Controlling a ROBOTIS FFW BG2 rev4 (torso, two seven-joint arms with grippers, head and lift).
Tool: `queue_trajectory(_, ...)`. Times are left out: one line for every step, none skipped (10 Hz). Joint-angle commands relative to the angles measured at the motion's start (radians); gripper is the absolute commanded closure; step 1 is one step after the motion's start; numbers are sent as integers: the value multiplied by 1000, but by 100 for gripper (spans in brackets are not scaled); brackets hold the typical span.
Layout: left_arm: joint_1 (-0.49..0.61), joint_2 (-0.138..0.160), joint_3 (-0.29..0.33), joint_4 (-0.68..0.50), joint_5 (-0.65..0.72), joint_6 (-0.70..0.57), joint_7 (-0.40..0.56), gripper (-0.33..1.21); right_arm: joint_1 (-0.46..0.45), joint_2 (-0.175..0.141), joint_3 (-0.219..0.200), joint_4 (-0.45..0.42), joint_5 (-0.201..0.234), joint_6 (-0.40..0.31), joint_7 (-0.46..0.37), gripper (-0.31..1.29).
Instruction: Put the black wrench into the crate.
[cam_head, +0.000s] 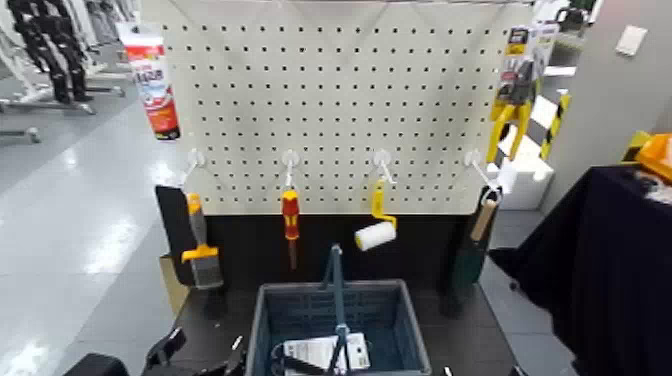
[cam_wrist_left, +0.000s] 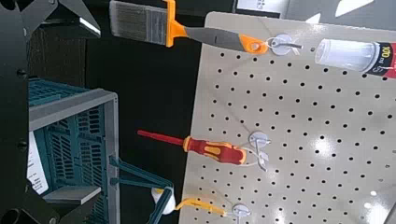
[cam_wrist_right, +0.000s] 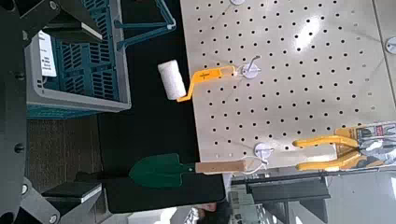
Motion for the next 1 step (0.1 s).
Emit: queue_trajectory(-2, 0, 0, 0, -1, 4, 0, 13, -2, 0, -1, -8, 20, 7, -4, 17)
